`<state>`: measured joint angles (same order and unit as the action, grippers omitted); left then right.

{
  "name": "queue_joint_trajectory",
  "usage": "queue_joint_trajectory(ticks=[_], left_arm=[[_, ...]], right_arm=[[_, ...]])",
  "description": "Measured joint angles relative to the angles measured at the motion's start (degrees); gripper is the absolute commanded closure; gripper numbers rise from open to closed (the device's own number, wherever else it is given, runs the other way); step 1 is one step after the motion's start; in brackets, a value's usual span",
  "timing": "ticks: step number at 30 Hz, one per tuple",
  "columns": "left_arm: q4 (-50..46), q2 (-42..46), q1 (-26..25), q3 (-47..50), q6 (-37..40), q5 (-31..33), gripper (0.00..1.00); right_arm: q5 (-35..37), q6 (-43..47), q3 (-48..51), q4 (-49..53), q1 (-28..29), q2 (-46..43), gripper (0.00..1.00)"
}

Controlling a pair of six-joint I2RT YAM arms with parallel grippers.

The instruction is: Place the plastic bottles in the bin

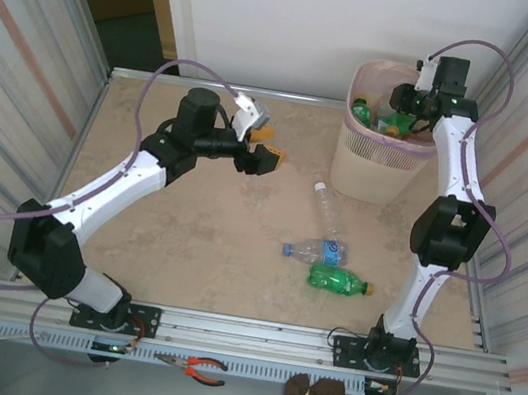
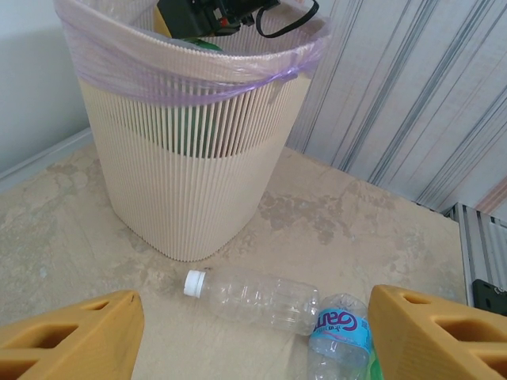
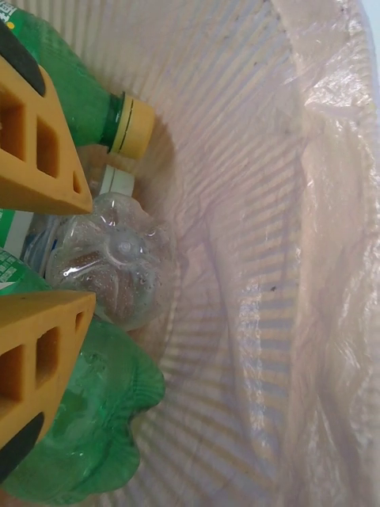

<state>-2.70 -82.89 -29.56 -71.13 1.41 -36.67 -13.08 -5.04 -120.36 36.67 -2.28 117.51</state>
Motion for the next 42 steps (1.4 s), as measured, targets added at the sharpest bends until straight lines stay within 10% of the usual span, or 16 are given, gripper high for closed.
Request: queue_joint_trajectory(ticks=[19, 42], left_arm=[[-2.3, -4.1, -1.6, -0.1, -4.0, 0.6, 0.29], [-14.2, -14.8, -17.7, 3.6, 29.5, 7.8, 0.26]], right_arm=[[-1.4, -6.2, 4.9, 4.1, 0.0, -14.9, 0.65], [-2.2, -9.6, 28.0, 0.3, 0.0, -40.2, 0.65]])
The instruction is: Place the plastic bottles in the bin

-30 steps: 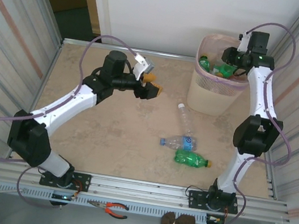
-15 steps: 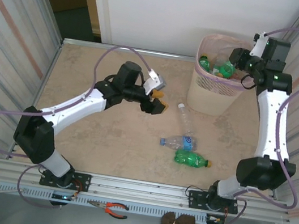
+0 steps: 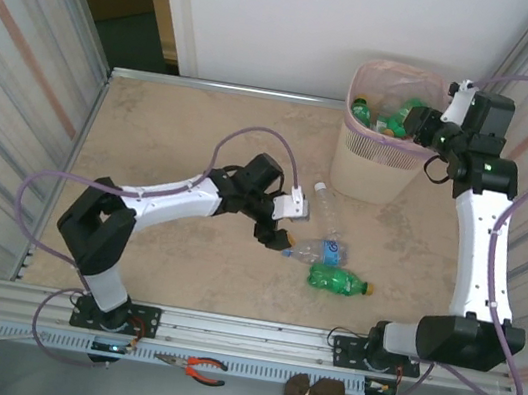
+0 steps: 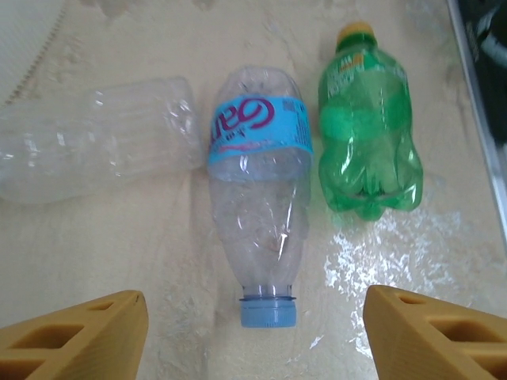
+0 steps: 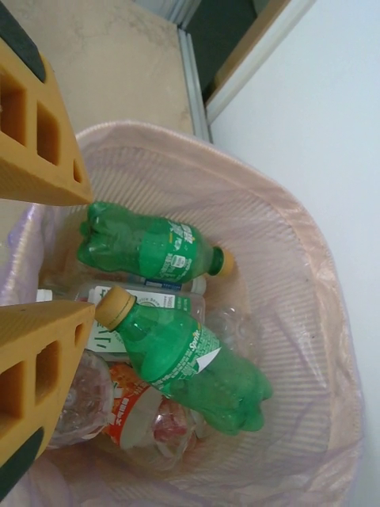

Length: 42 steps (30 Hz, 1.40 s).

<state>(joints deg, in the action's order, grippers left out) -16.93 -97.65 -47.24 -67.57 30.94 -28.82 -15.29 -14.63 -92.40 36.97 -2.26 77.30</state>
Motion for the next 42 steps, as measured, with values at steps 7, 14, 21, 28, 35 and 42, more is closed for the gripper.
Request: queue_joint_trajectory(ticks=[7, 14, 21, 28, 35, 42], left_arm=[[2.0, -5.1, -1.9, 1.9, 5.2, 2.9, 0.26], [3.9, -9.5, -2.4, 2.5, 8.3, 5.7, 0.31], [4.7, -12.0, -3.5, 2.5, 9.6, 8.0, 0.40], [5.2, -12.3, -3.5, 2.4, 10.1, 8.6, 0.53], [5.2, -12.3, -3.5, 2.4, 10.4, 9.2, 0.65], [5.2, -12.3, -3.5, 2.4, 10.4, 9.4, 0.74]], right_arm=[[0.0, 0.0, 0.6, 0.0, 0.0, -3.1, 0.64], [0.0, 0.0, 1.4, 0.4, 0.0, -3.7, 0.64], [-0.1, 0.0, 1.9, 0.7, 0.0, -3.7, 0.64], [-0.2, 0.0, 1.9, 0.7, 0.0, -3.7, 0.64], [-0.2, 0.0, 1.9, 0.7, -0.1, -3.7, 0.64], [-0.2, 0.0, 1.9, 0.8, -0.1, -4.0, 0.64]])
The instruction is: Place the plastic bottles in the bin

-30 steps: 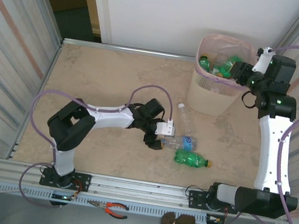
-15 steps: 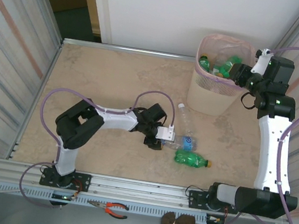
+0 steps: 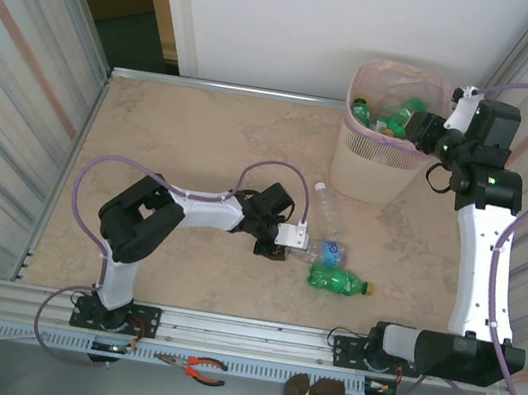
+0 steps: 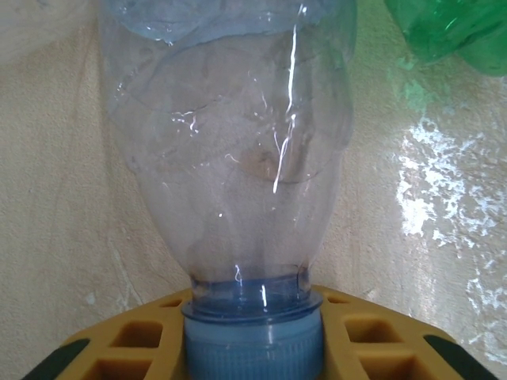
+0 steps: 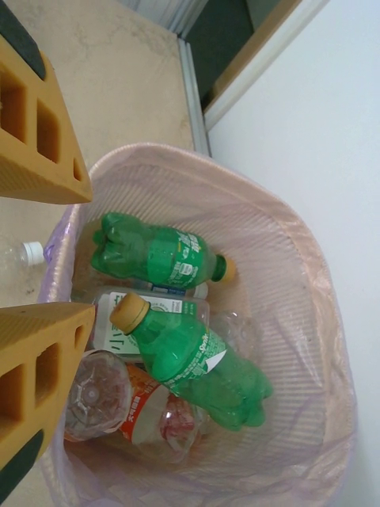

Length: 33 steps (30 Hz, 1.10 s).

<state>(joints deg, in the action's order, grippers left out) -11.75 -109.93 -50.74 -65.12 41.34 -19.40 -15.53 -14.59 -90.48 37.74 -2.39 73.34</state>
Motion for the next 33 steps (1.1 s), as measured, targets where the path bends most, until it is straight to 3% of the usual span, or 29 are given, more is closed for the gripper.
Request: queue_joint_trajectory(ticks=[11, 18, 27, 33], left_arm=[[1.7, 5.8, 0.6, 0.3, -2.5, -2.1, 0.80], [4.9, 12.6, 2.5, 0.9, -6.7, -7.0, 0.83], [18.6, 20.5, 12.6, 5.7, -22.0, -17.3, 0.84], [29.4, 24.6, 16.9, 6.8, -34.0, -22.1, 0.84]], right_arm=[[-0.4, 0.0, 0.0, 0.0, 0.0, -1.6, 0.64], [-2.4, -1.3, 0.0, -0.5, -0.3, -3.8, 0.63], [-8.1, -8.3, 7.5, -9.4, 0.4, -9.4, 0.60], [-10.0, -13.2, 16.5, -21.4, 7.4, -12.6, 0.50]])
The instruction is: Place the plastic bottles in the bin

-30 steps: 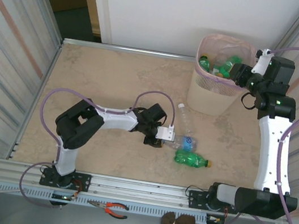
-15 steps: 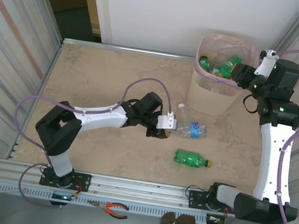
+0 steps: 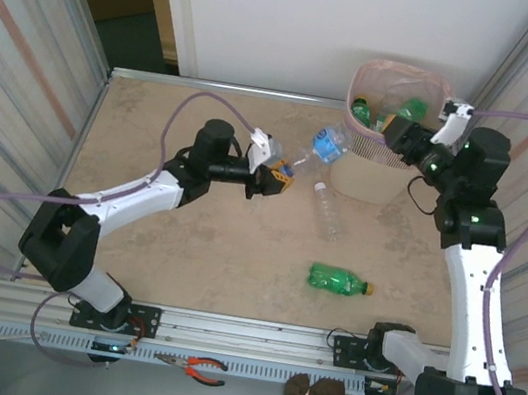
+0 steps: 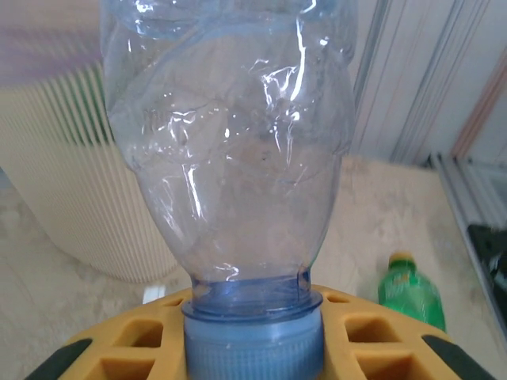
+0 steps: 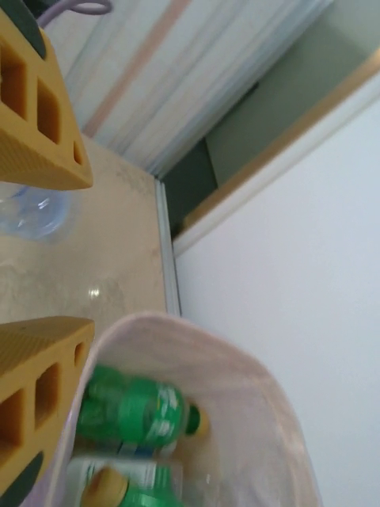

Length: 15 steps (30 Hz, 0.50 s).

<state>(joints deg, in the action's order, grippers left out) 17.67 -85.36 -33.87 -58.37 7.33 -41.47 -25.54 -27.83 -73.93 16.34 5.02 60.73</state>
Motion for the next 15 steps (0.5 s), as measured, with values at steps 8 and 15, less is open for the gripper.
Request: queue_joint_trajectory(ticks=[8, 15], left_arm=[[10.2, 2.6, 2.2, -0.9, -14.0, -5.0, 0.84], [16.4, 2.6, 2.2, -6.3, -25.4, -10.4, 0.83]], right_arm=[[-1.8, -1.7, 4.8, -15.0, 12.1, 0.0, 0.27], [-4.5, -1.7, 4.7, -24.8, 17.5, 2.2, 0.22]])
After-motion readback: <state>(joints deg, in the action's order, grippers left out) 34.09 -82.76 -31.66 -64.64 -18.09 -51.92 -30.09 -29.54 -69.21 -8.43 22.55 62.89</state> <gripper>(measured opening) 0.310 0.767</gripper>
